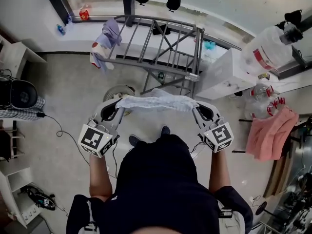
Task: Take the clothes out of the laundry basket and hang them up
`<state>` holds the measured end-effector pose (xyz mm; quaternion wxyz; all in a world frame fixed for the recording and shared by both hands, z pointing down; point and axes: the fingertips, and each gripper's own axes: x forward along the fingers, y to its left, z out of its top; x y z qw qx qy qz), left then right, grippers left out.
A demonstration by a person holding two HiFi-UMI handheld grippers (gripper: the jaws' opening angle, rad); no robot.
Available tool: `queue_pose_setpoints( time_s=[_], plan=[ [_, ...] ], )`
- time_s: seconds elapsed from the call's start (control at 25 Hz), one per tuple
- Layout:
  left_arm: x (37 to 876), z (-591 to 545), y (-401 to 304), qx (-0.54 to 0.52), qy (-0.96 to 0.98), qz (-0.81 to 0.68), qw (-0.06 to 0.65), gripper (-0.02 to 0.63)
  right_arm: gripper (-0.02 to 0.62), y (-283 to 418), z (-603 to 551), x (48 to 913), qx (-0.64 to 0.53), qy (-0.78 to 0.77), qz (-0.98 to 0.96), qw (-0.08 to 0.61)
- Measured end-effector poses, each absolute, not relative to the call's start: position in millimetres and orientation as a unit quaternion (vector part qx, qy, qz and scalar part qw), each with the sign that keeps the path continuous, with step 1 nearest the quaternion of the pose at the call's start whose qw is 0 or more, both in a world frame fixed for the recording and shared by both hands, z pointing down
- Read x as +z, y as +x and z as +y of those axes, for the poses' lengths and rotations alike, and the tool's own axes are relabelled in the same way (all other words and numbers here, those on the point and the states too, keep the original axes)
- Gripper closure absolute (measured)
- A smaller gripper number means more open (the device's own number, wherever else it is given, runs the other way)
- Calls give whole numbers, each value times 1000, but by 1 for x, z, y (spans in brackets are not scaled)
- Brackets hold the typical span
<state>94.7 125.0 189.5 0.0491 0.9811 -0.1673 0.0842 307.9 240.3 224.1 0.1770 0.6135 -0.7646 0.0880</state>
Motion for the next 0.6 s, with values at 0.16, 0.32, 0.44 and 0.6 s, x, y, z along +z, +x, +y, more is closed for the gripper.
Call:
queue_pose_setpoints(
  time_s=[0.16,0.32,0.44,0.6],
  plan=[
    [189,129,154,92,981,-157,63,578,581,358,258,217,78,637,-746,181],
    [183,145,208,92,982,-150,64,580,581,410,277,207,68,650,-737,172],
    [181,152,242,95,983,-148,61,580,581,448,285,202,74,661,-731,152],
    [175,153,280,99,981,-158,56,578,581,491,285,191,56,673,-722,147]
  ],
)
